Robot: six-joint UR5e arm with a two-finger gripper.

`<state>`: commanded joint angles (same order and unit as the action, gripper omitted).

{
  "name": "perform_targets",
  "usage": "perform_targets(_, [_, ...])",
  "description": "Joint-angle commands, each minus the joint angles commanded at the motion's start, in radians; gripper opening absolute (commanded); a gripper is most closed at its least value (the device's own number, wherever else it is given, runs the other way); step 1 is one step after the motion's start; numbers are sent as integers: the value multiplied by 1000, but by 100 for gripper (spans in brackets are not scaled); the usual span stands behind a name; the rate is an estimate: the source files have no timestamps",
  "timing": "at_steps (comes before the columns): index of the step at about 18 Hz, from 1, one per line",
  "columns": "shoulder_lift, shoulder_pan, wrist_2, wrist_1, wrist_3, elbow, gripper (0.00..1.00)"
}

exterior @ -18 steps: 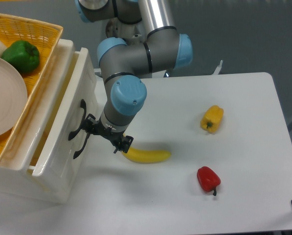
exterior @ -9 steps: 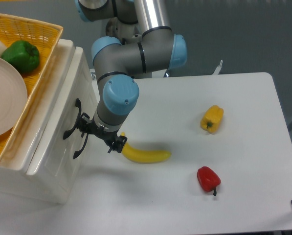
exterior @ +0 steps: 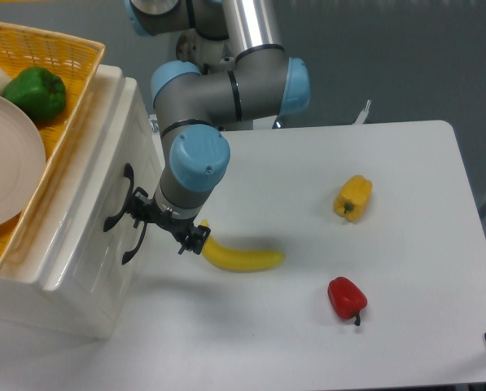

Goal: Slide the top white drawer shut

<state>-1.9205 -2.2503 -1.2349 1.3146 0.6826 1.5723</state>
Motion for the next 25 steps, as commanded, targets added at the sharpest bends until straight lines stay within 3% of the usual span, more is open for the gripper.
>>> perform_targets(6, [0,-32,-26,-14,23,-18,100])
perform_targets(11, [20,-123,-124,-12,196,-29,100])
perform_targets(21, [15,-333,-170,-17,457,-31,100])
perform_targets(25, [17,-376,-256,-18,564,-41,100])
